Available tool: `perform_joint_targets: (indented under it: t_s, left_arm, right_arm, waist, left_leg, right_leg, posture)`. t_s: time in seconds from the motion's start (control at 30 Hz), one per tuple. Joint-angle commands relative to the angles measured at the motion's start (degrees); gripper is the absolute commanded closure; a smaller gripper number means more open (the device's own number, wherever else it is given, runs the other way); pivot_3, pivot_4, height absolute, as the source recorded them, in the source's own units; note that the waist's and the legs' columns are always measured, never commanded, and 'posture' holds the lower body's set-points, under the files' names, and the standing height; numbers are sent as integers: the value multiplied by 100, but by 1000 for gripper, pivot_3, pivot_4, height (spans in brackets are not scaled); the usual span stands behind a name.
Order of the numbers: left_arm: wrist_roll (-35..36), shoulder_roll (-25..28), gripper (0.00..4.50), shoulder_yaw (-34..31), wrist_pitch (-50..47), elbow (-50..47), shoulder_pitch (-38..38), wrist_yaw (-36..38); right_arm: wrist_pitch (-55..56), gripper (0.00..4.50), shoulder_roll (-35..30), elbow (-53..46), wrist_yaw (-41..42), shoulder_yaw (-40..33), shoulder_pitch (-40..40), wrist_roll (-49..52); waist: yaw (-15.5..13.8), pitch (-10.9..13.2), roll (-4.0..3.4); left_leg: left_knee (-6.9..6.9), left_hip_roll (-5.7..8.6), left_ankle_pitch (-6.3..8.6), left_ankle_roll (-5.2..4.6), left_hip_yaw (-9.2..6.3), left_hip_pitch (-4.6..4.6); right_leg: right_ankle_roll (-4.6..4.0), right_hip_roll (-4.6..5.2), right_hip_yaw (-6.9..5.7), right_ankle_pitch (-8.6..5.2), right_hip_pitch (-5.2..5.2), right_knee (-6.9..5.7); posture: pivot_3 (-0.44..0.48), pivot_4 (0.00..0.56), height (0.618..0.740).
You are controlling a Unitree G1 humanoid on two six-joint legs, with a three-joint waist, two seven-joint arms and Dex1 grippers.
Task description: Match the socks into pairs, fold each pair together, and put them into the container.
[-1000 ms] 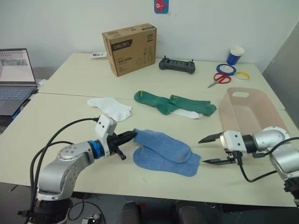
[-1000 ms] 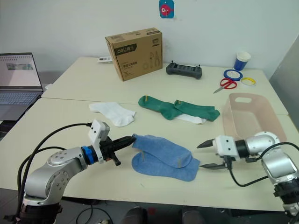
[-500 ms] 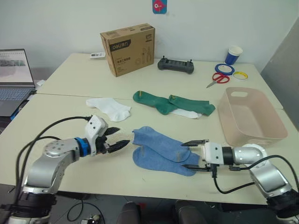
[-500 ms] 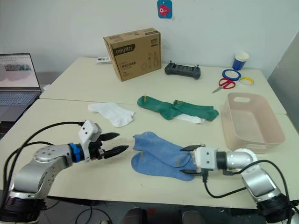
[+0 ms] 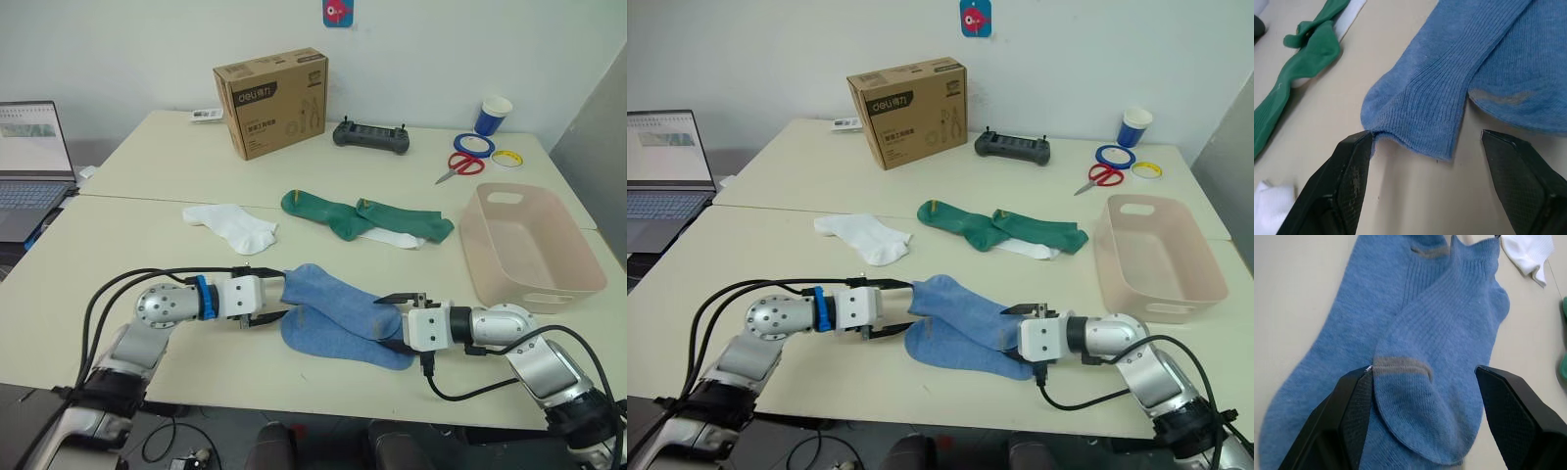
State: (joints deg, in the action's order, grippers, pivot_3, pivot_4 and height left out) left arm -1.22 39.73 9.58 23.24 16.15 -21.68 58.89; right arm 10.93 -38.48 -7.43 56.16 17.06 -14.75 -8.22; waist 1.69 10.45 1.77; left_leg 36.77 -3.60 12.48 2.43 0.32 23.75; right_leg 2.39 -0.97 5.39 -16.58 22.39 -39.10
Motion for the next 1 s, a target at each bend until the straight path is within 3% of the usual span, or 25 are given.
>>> perform_joint_targets:
  t_s: [0.03,0.13,0.2,0.27,0.33,0.57,0.9,1.0]
  left_arm:
    - [1,-60,832,81,215,208,-150,49]
    - [-76,-118,832,116,288,419,-279,43]
    - [-117,-169,1205,131,369,527,-351,-23]
    - [-114,-203,1691,144,373,563,-403,-39]
    - [-102,-213,2257,139,378,560,-426,-31]
    - [-62,-175,4500,79,391,554,-441,-7]
    - [260,-38,4500,-111,185,230,-466,110]
    - [741,291,4500,-209,-187,-405,-411,562]
  right_arm:
    - [217,980,-85,-44,-1,-23,-65,13]
    - [383,980,-107,13,-23,-29,-103,-18]
    - [425,980,3,72,-106,-63,-155,60]
    - [424,1385,70,99,-83,-55,-209,149]
    - [480,1885,107,91,-70,-61,-239,198]
    - [708,4469,81,125,19,-126,-297,399]
    - [74,4489,-40,90,378,-321,-448,1149]
    - [-844,4489,-192,-353,739,-549,-415,2016]
  waist:
    - [0,0,0]
    - [-3,0,0]
    - [-2,0,-1]
    - [1,0,-1]
    - [1,0,-1]
    - [-2,0,-1]
    - [-1,0,-1]
    - [1,0,-1]
  left_leg:
    - [0,0,0,0,0,1]
    - [0,1,0,0,0,1]
    - [1,1,0,0,-1,1]
    - [4,1,0,0,-1,0]
    - [6,1,0,0,0,0]
    - [5,1,0,0,-2,1]
    - [6,0,0,0,-2,1]
    - [6,0,0,0,-1,1]
  right_leg:
    - [0,0,0,0,0,1]
    - [-1,1,1,1,0,2]
    - [2,1,-1,2,-2,1]
    - [5,1,1,4,-3,0]
    - [7,1,3,5,-4,0]
    - [4,1,1,7,-4,1]
    - [-2,1,1,11,-4,0]
    - [-17,1,2,19,-4,0]
  posture:
    - [0,150,740]
    - [0,150,740]
    - [0,150,740]
    - [0,150,740]
    - [0,150,740]
    - [0,150,740]
    - [0,150,740]
    - [0,150,740]
